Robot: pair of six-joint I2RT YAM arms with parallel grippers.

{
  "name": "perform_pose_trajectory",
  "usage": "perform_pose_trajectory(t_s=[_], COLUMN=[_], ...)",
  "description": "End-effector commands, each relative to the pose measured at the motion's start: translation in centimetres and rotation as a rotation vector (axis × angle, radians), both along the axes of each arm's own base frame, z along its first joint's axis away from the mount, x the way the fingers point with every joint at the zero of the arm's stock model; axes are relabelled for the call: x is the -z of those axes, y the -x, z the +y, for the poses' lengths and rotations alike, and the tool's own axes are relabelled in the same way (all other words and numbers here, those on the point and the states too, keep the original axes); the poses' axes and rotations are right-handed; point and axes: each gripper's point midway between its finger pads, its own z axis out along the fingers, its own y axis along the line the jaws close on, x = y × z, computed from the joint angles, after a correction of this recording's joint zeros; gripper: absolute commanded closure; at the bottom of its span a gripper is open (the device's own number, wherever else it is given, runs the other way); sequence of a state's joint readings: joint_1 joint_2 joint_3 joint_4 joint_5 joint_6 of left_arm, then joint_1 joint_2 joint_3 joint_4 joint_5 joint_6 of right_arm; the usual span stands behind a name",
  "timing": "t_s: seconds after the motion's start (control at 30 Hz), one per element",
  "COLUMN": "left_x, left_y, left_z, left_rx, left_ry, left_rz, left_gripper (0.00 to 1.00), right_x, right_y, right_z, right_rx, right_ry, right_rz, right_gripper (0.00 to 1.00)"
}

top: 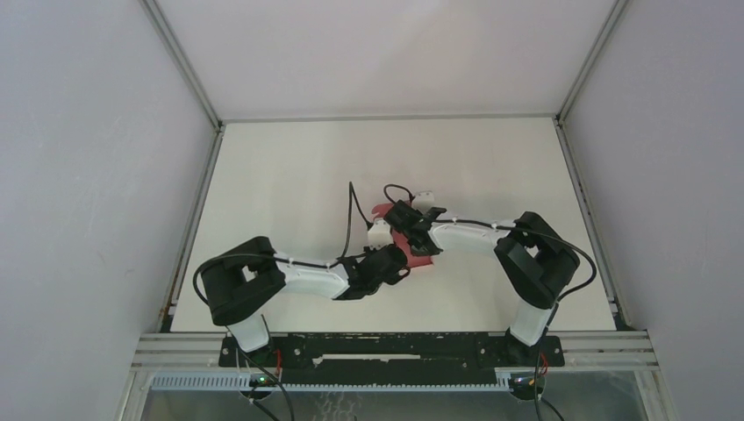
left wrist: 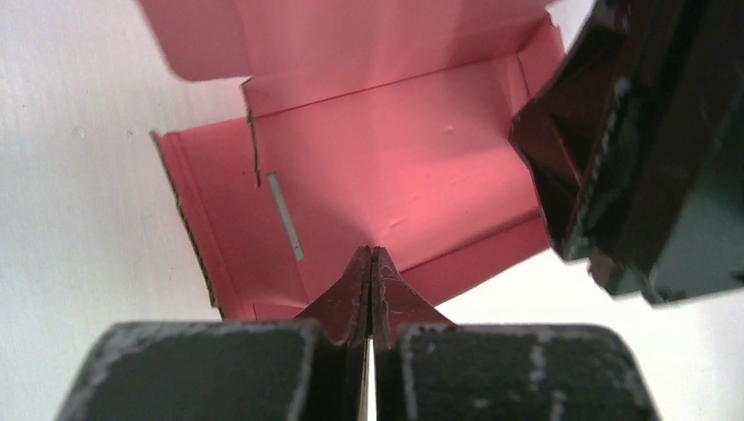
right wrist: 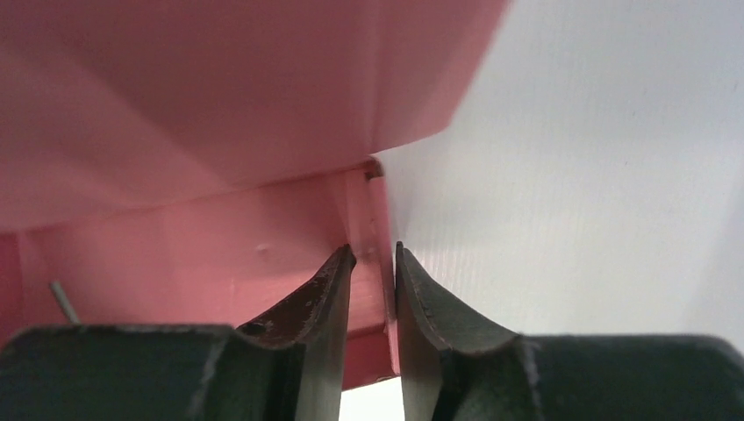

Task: Fold the paper box
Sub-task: Fold the paper box at the center of the board.

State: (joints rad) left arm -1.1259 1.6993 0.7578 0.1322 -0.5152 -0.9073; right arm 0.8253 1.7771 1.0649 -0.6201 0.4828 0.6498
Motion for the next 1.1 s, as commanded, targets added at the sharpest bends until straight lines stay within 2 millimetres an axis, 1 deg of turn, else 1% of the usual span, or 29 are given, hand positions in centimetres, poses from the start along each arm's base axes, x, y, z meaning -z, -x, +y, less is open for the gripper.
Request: perform_pose_trajectory(t_s=[0.0, 0.07, 0.27, 0.57, 0.67, 0.73, 0.8, 0.87, 1.07], left_x=[-3.9, -3.9, -4.0, -3.3, -3.3, -3.3, -3.3, -3.4, -4.4], left_y=[-2.4, -2.7, -3.4, -3.3, -3.3, -3.4, -3.4, -3.4, -3.5], left_z=[-3.6, -3.7, -3.7, -3.7, -3.6, -3.5, -3.4, -3.4, -3.1], left_rx=[0.049, 0.048, 0.046, 0.051, 0.048, 0.045, 0.042, 0.040, 0.041], left_ry=[0.124, 0.129, 0.128, 0.124, 0.120, 0.118, 0.117, 0.119, 0.122], left_rz=[-0.069, -0.067, -0.069, -0.054, -0.053, -0.053, -0.053, -0.054, -0.064], left_gripper=[0.99, 0.99, 0.99, 0.99, 0.99, 0.99, 0.99, 0.99, 0.99], right_x=[1.6, 1.4, 0.4, 0.6, 0.3, -0.2, -0.6, -0.6, -0.2], right_y=[6.1, 6.0, 5.2, 3.9, 3.5, 3.2, 3.0, 2.9, 2.8], right_z=[2.4, 2.1, 1.4, -0.9, -1.9, -2.5, -3.1, -3.5, -4.1], right_rx=[-0.072, -0.071, -0.048, 0.019, 0.048, 0.066, 0.085, 0.095, 0.103], right_ry=[-0.064, -0.058, -0.049, -0.006, 0.004, 0.008, 0.000, -0.001, 0.023], right_rz=[0.157, 0.146, 0.105, 0.103, 0.100, 0.087, 0.084, 0.086, 0.093], right_gripper=[0.64, 0.62, 0.60, 0.58, 0.58, 0.60, 0.64, 0.73, 0.77])
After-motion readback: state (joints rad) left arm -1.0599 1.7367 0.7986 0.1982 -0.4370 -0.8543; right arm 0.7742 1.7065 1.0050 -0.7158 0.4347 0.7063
